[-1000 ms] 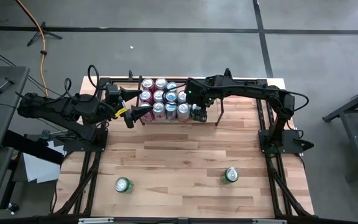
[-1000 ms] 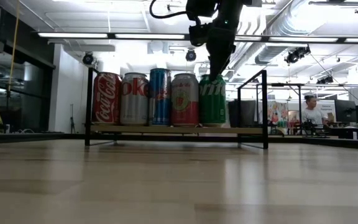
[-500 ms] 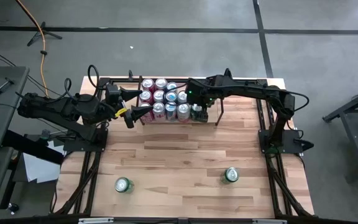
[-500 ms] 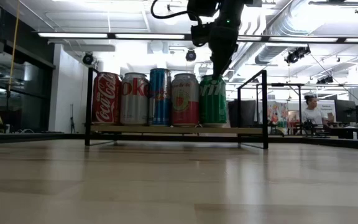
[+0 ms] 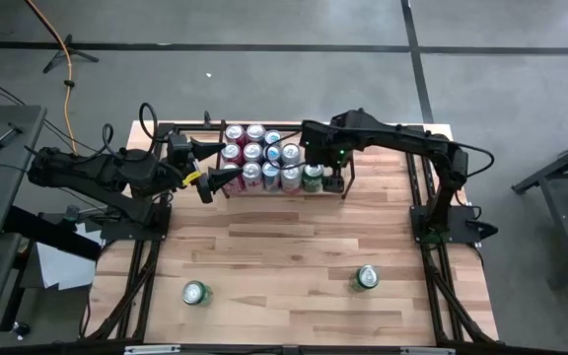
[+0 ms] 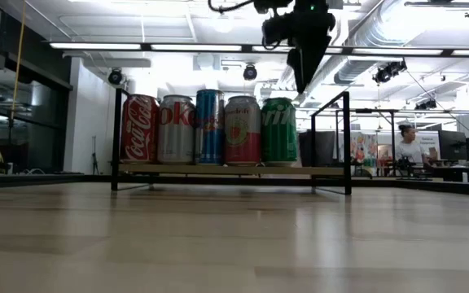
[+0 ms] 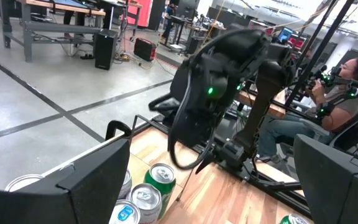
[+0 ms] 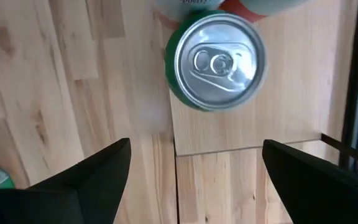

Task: Place canned beverage on shelf
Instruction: Put the right green soda can on the shelf aligned with the other green soda can

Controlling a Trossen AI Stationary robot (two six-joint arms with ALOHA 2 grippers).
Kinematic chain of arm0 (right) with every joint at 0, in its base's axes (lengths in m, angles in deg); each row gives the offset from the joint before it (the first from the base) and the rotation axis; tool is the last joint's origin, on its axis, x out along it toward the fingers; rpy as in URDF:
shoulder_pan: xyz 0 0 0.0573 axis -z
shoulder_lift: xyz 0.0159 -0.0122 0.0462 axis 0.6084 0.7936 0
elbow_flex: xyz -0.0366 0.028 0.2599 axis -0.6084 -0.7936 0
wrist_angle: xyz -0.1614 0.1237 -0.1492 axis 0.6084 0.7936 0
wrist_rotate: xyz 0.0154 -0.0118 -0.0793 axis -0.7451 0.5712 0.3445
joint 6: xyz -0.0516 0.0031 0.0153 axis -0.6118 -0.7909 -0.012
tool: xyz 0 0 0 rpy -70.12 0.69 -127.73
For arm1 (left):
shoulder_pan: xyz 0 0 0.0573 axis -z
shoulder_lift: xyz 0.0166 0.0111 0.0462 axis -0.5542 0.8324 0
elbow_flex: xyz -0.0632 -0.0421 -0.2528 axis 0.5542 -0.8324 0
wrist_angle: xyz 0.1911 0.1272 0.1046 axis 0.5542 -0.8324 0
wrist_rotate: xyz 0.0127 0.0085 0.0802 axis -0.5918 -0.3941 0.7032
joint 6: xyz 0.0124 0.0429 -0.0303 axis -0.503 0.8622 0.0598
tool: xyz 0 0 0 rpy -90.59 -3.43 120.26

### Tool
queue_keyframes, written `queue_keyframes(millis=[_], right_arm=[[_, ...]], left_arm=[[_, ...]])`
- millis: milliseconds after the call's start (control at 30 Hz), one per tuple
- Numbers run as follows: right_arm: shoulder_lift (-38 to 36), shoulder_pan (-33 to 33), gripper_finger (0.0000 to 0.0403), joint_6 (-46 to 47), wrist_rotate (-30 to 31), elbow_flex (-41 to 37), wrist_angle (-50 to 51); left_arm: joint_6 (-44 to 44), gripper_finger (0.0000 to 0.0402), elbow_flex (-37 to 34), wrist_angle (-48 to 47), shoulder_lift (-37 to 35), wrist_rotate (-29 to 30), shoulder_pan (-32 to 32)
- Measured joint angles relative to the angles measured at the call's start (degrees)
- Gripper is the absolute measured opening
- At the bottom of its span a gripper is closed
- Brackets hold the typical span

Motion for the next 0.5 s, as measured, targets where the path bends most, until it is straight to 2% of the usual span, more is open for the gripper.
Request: queue_keyframes(millis=[133, 267, 367, 500], right_arm=[[-0.07, 0.0, 0.0348, 1.27, -0.04, 4.43, 4.4], [-1.42, -0.07, 0.0348, 4.75, -2.9, 6.94, 4.93], [-5.34, -0.39, 0.0348, 5.0, -5.33, 5.88, 2.53], [-12.25, -0.57, 0.0348, 8.04, -5.68, 2.3, -1.7]], left_arm=[[0.0, 0.0365, 0.0, 0.0, 0.0, -0.25, -0.01], [1.81, 0.0365, 0.0, -0.04, 0.0, -4.07, 0.02], [4.34, 0.0365, -0.02, -0.04, 0.0, -5.88, 0.75], [7.81, 0.0365, -2.81, 4.23, -0.21, -4.7, 2.34]])
